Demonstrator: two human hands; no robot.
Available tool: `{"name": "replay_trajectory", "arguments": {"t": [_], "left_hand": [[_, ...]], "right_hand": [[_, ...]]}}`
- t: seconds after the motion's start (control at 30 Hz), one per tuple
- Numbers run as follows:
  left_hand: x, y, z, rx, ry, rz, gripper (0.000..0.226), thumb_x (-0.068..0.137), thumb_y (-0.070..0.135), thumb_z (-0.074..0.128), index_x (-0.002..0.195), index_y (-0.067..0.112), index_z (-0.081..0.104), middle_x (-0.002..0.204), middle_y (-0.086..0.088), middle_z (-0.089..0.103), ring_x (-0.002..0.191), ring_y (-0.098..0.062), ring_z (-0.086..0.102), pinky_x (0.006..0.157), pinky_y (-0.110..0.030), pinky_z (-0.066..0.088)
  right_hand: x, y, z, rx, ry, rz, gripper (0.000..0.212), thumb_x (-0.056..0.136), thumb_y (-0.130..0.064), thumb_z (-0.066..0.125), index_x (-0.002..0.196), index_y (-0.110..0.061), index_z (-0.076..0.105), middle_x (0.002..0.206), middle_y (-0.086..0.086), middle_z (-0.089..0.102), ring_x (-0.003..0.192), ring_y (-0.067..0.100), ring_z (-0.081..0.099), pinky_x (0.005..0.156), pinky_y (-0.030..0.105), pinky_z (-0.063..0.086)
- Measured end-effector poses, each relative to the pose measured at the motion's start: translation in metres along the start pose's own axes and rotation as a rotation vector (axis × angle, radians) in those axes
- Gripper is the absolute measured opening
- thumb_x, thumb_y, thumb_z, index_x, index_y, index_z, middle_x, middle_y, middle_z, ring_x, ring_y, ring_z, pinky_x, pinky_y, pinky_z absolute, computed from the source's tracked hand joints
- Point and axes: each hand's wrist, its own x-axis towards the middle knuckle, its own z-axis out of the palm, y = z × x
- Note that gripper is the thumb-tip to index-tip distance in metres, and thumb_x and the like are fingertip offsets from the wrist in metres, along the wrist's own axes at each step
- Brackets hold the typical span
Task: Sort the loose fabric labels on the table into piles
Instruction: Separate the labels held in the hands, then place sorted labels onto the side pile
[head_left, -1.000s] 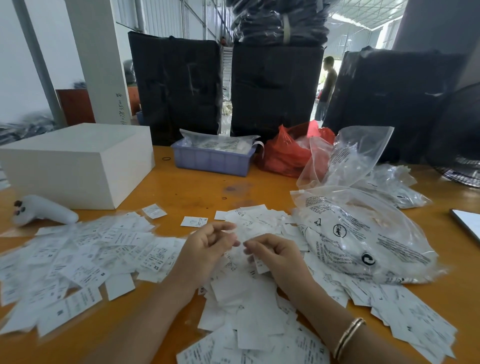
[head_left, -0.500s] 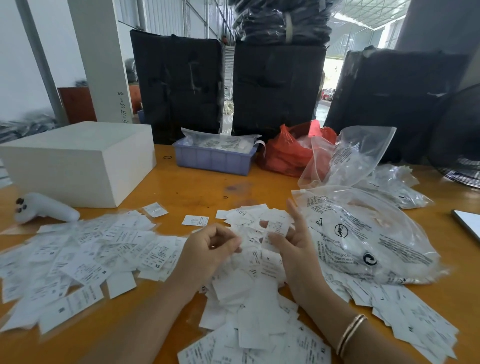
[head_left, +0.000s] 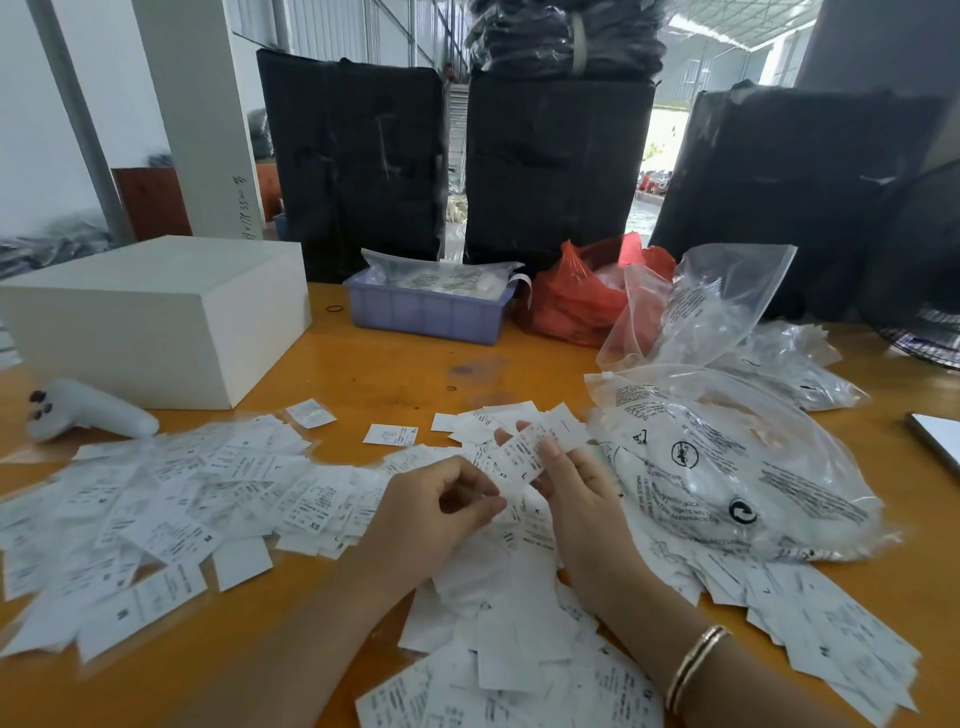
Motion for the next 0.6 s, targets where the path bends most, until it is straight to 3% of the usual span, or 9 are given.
{"name": "replay_trajectory", "arguments": {"t": [0.13, 0.27, 0.4, 0.5, 0.6], "left_hand": [[0.0007, 0.0012, 0.0005, -0.062, 0.012, -0.003, 0.014, 0.078, 0.022, 0.075, 0.076, 0.032, 0.065, 0.072, 0.018, 0.069, 0.067, 0.001, 0.065, 0.062, -0.008, 0.047], [0.0008, 0.0018, -0.0003, -0.135, 0.003, -0.014, 0.014, 0.078, 0.018, 0.075, 0.076, 0.029, 0.066, 0.071, 0.012, 0.071, 0.066, -0.003, 0.066, 0.063, -0.01, 0.049], [0.0007, 0.0031, -0.0018, -0.179, 0.011, -0.038, 0.011, 0.078, 0.017, 0.074, 0.076, 0.026, 0.067, 0.071, 0.011, 0.071, 0.065, -0.002, 0.065, 0.06, -0.007, 0.046], [0.0006, 0.0036, -0.0024, -0.19, 0.01, -0.056, 0.011, 0.078, 0.017, 0.074, 0.076, 0.025, 0.067, 0.071, 0.011, 0.071, 0.064, -0.001, 0.065, 0.058, -0.006, 0.045], [0.0005, 0.0044, -0.0019, -0.186, 0.011, -0.061, 0.008, 0.079, 0.022, 0.073, 0.076, 0.025, 0.066, 0.071, 0.014, 0.071, 0.065, -0.001, 0.064, 0.058, -0.007, 0.046]], "right_hand": [[-0.0035, -0.0042, 0.0035, -0.013, -0.101, -0.055, 0.029, 0.098, -0.025, 0.045, 0.092, -0.03, 0.073, 0.11, -0.002, 0.071, 0.108, 0.013, 0.064, 0.081, 0.018, 0.052], [-0.0028, -0.005, 0.0024, -0.039, -0.107, -0.09, 0.028, 0.099, -0.026, 0.044, 0.099, -0.03, 0.071, 0.113, -0.005, 0.07, 0.109, 0.011, 0.063, 0.084, 0.023, 0.053], [-0.0013, -0.0059, 0.0011, -0.045, -0.114, -0.122, 0.03, 0.1, -0.022, 0.042, 0.102, -0.031, 0.072, 0.113, -0.005, 0.07, 0.109, 0.011, 0.063, 0.083, 0.017, 0.05], [-0.0012, -0.006, 0.001, -0.064, -0.115, -0.131, 0.031, 0.1, -0.022, 0.042, 0.101, -0.033, 0.072, 0.112, -0.006, 0.07, 0.109, 0.011, 0.063, 0.086, 0.021, 0.051], [-0.003, -0.0069, 0.0013, -0.074, -0.162, -0.119, 0.029, 0.099, -0.02, 0.043, 0.105, -0.026, 0.071, 0.112, -0.006, 0.07, 0.11, 0.009, 0.062, 0.091, 0.021, 0.05]]}}
